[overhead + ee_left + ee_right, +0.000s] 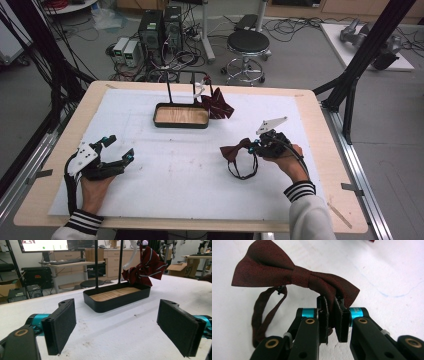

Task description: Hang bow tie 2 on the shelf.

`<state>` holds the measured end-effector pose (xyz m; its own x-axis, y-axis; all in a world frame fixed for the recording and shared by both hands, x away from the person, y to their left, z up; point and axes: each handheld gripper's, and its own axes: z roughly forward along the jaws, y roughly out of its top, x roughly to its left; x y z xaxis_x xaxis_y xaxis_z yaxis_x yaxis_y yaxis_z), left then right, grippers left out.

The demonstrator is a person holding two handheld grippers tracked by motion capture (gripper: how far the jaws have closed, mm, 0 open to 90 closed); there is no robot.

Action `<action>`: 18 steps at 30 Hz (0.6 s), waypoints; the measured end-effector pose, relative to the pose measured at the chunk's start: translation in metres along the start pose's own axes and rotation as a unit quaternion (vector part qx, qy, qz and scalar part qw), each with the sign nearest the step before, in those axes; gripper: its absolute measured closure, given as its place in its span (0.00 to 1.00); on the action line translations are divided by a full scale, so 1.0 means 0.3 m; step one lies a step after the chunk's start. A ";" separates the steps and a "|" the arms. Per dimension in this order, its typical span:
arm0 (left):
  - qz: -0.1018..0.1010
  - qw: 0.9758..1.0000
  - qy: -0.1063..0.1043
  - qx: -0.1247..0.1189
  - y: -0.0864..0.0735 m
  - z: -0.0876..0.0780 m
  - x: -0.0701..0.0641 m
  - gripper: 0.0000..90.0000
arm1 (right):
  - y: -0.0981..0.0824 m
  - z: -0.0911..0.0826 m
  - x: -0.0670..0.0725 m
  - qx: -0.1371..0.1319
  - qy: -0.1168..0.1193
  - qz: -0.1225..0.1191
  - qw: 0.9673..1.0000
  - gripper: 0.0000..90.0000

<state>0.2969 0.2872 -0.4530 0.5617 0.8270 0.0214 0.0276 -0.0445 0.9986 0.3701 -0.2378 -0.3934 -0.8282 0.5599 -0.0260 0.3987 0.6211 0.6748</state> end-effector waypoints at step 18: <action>-0.005 1.000 0.003 -0.001 0.001 0.001 0.002 0.17 | 0.030 -0.059 0.016 -0.101 -0.014 0.007 0.995 0.93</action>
<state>0.2974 0.2875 -0.4528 0.5563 0.8309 0.0121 0.0320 -0.0360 0.9988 0.3627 -0.2393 -0.3743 -0.8107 0.5846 -0.0334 0.3213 0.4918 0.8092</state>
